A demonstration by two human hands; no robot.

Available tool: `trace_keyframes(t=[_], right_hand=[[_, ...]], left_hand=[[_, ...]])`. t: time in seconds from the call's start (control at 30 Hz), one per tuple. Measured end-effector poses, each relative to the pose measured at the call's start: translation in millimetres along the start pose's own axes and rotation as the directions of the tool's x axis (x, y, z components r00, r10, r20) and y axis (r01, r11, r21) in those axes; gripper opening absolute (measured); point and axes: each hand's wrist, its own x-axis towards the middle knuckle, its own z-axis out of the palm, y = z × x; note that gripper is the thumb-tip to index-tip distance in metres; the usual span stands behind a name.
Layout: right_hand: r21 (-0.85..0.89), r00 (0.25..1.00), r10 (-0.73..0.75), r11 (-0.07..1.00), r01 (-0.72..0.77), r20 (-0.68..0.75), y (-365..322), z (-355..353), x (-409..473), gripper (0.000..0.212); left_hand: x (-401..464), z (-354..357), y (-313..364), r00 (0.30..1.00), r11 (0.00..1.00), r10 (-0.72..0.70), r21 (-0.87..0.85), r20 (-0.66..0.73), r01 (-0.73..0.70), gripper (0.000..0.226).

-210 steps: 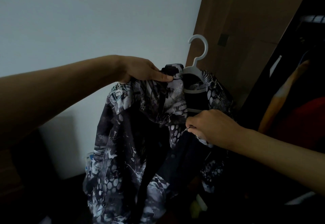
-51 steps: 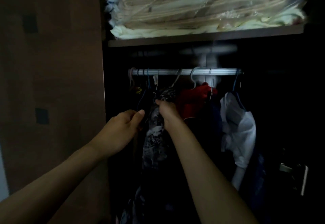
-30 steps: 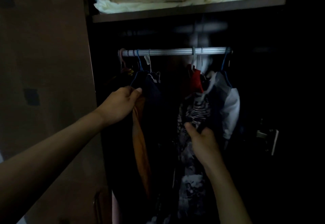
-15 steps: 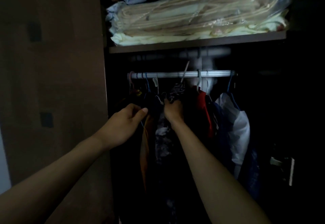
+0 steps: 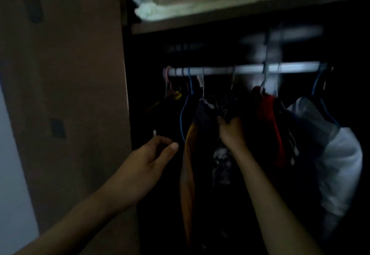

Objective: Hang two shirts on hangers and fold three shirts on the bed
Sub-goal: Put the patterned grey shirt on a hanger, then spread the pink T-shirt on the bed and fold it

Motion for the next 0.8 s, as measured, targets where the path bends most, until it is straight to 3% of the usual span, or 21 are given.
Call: trace_keyframes(t=[0.1,0.2,0.27,0.4,0.53,0.67,0.73,0.8], right_hand=[[-0.141,0.997,-0.057,0.988,0.063,0.046,-1.9,-17.4,-53.6,0.06],[-0.17,0.984,-0.125,0.975,0.146,0.13,-6.0,-31.2,-115.3,0.036],[-0.15,0.965,-0.145,0.972,0.18,0.218,-12.4,-35.3,-159.8,0.026],[-0.116,0.861,-0.192,0.954,0.276,0.472,-40.4,-19.7,-268.0,0.017],[0.019,0.609,-0.216,0.95,0.313,0.763,-78.6,5.2,-415.3,0.021],[0.168,0.293,-0.277,0.923,0.347,0.915,-107.3,21.7,-567.6,0.02],[0.211,0.098,-0.264,0.904,0.371,0.959,-124.7,21.5,-648.5,0.02],[0.273,-0.099,-0.255,0.881,0.387,0.962,-139.3,16.6,-727.4,0.02]], left_hand=[[-24.6,-12.0,-11.0,1.0,0.999,-0.028,0.037,-0.011,0.028,0.046],[-71.3,-30.0,-12.2,0.997,0.992,-0.058,0.107,-0.058,0.064,0.055],[-113.4,-45.0,-5.7,0.989,0.981,-0.122,0.141,-0.086,0.133,0.046],[-226.2,-84.4,9.3,0.949,0.939,-0.26,0.183,-0.179,0.292,0.031],[-375.8,-127.4,20.0,0.862,0.867,-0.409,0.169,-0.299,0.47,0.039],[-534.3,-158.1,28.9,0.726,0.765,-0.531,0.12,-0.438,0.632,0.06],[-622.4,-166.1,40.6,0.604,0.688,-0.596,0.051,-0.529,0.724,0.054],[-713.2,-164.6,54.1,0.434,0.576,-0.663,-0.045,-0.61,0.816,0.049]])
